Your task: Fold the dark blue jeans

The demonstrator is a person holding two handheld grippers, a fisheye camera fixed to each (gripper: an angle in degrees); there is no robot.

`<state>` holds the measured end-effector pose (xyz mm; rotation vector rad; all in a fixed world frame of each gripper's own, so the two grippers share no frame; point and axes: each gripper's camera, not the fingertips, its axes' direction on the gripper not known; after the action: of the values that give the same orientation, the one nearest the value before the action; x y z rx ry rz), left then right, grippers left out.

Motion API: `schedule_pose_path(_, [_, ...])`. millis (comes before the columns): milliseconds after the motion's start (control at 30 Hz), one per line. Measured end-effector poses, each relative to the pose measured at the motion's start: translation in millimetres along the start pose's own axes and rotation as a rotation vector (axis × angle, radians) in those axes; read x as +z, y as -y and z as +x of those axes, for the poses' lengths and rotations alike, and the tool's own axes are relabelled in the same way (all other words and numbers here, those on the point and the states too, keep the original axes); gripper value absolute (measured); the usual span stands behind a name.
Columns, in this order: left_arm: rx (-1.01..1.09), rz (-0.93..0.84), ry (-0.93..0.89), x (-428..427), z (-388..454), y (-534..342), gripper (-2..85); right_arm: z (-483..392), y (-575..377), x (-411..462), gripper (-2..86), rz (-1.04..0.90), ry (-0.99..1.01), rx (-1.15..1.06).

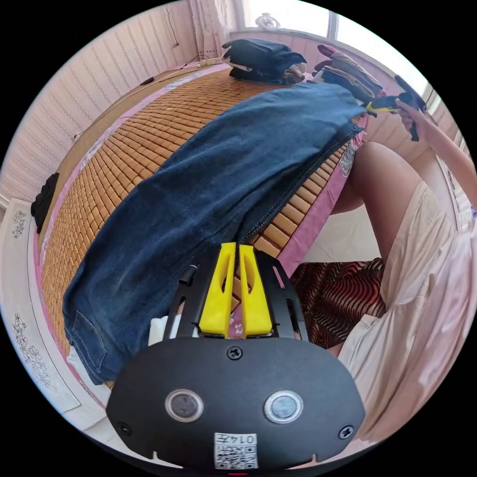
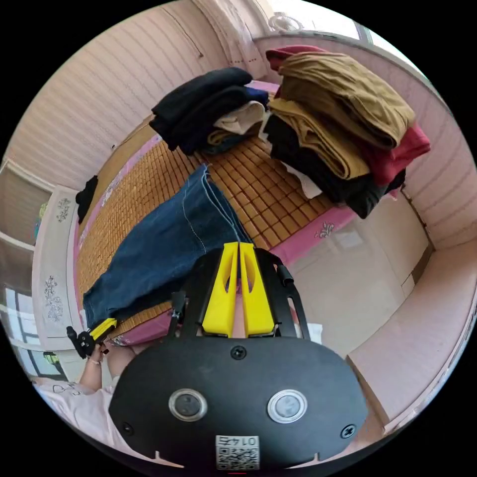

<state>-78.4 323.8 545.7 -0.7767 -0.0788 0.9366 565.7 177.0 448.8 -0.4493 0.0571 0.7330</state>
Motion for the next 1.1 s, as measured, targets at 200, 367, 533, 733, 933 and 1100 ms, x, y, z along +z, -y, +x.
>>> schedule_pose_path(200, [-0.009,-0.014,-0.049,4.5,-2.6,-0.8,-0.7,-6.0,-9.5,40.7,-0.8,-0.094,-0.126,-0.007])
schedule_pose_path(367, [-0.029,0.008,-0.100,-8.9,-9.0,-11.1,0.4,-30.4,3.8,9.5,-0.3,0.003,-0.330,-0.053])
schedule_pose_path(533, [-0.040,0.100,-0.129,-42.0,-33.2,-20.4,3.2,-87.2,50.7,7.3,6.2,0.127,-0.197,-0.235])
schedule_pose_path(733, [-0.119,0.107,-0.007,-32.9,-84.1,19.0,5.3,-134.9,130.6,55.9,10.0,0.075,-0.185,-0.257])
schedule_pose_path(933, [-0.177,0.010,-0.050,-1.4,-103.4,42.6,5.4,-143.9,156.6,48.9,2.8,0.013,-0.100,-0.234])
schedule_pose_path(1100, [-0.188,0.001,-0.055,-5.5,-97.3,29.3,5.1,-164.6,165.5,28.7,3.8,0.113,-0.088,-0.267])
